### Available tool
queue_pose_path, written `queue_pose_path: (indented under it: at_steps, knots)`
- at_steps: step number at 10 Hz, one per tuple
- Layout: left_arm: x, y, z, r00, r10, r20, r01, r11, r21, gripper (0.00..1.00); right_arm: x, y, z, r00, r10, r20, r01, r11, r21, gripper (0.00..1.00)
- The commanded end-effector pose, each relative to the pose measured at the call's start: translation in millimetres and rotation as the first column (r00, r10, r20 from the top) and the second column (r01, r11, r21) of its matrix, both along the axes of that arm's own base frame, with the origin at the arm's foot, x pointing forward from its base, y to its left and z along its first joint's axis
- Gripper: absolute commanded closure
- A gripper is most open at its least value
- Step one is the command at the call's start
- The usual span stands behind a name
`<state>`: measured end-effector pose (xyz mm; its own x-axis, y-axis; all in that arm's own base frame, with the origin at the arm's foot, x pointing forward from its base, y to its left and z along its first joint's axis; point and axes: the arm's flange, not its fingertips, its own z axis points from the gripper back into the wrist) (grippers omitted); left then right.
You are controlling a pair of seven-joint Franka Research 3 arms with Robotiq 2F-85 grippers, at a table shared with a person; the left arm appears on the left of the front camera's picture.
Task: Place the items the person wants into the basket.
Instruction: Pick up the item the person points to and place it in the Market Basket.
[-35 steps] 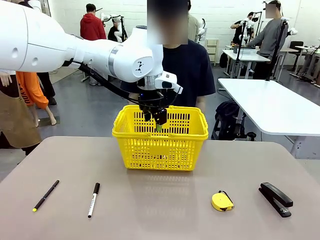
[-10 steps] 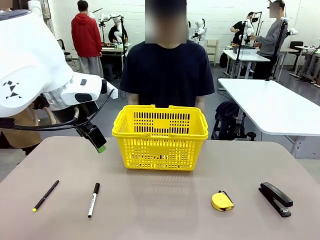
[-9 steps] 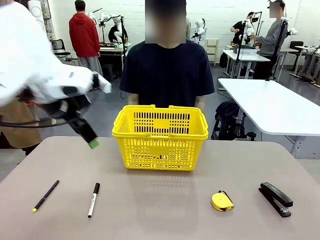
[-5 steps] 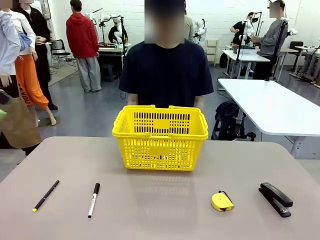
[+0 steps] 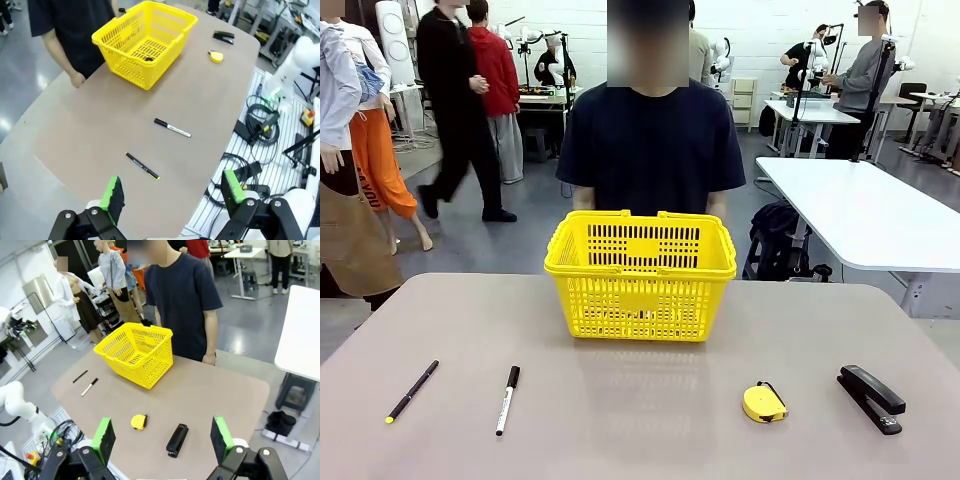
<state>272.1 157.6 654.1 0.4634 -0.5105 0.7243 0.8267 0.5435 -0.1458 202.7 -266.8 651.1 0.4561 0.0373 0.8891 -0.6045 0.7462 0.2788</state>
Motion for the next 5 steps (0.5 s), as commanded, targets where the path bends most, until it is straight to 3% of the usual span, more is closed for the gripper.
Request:
queue_pose_path:
  at_steps: [1,5]
  knots:
    - [9,12,-5,0.999,0.016,0.032,-0.013,0.998,-0.068,0.0,1,0,1,1.0,0.014,0.028,-0.014,1.0,0.009,0.0]
    - [12,26,-17,0.998,0.033,0.061,-0.024,0.989,-0.143,0.0,1,0,1,1.0,0.014,0.028,-0.014,1.0,0.009,0.0]
